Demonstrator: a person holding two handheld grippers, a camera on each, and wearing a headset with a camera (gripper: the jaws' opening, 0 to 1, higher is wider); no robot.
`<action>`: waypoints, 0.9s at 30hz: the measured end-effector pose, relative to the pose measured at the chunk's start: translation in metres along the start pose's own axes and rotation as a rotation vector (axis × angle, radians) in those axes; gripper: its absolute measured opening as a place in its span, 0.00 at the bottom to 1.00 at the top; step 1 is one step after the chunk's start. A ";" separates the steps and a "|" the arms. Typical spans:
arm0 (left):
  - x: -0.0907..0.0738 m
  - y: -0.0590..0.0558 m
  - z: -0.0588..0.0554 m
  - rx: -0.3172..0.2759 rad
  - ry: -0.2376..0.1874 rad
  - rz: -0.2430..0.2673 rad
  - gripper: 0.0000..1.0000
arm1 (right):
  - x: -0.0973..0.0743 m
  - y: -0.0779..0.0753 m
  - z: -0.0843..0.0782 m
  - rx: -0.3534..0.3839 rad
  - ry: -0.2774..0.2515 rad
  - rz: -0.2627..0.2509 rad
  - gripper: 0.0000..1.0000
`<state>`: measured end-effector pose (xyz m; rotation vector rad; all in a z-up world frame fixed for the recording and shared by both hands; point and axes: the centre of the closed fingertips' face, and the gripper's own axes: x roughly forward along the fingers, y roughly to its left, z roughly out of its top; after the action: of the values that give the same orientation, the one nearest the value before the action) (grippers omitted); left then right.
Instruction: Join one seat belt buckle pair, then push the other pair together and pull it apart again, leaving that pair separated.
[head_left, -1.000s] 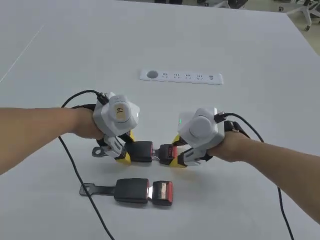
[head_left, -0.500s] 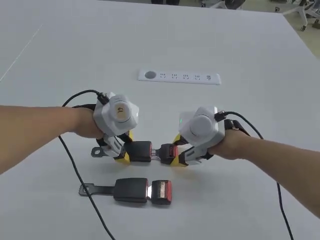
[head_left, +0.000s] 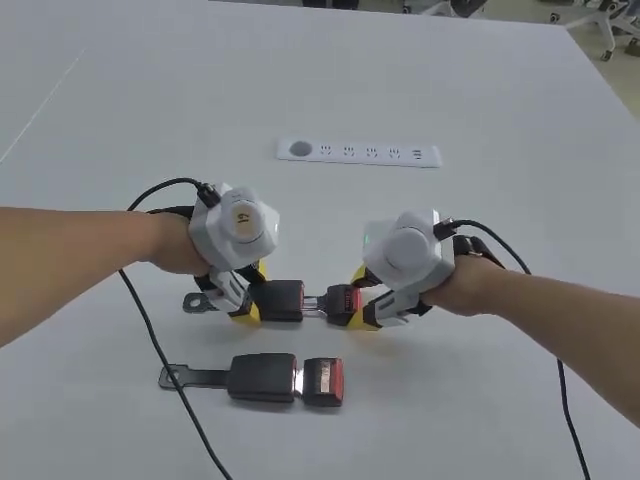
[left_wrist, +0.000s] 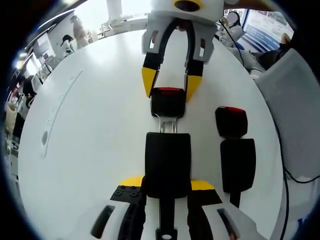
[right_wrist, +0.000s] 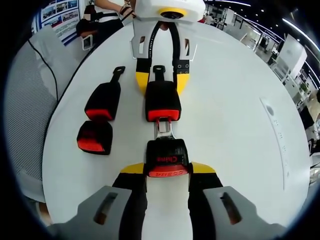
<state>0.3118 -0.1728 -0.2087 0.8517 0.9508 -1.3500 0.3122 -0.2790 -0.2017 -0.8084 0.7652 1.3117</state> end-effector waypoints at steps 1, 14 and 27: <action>0.001 0.001 -0.001 0.000 0.001 0.000 0.31 | -0.001 0.000 -0.001 0.001 0.002 0.000 0.29; 0.000 0.000 0.000 0.000 0.009 0.001 0.32 | -0.009 -0.004 -0.019 0.002 0.028 0.004 0.29; 0.000 0.001 0.000 0.002 0.014 0.005 0.32 | -0.020 -0.008 -0.035 -0.004 0.060 0.005 0.30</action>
<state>0.3128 -0.1726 -0.2091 0.8657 0.9582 -1.3419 0.3175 -0.3198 -0.2026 -0.8525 0.8129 1.2983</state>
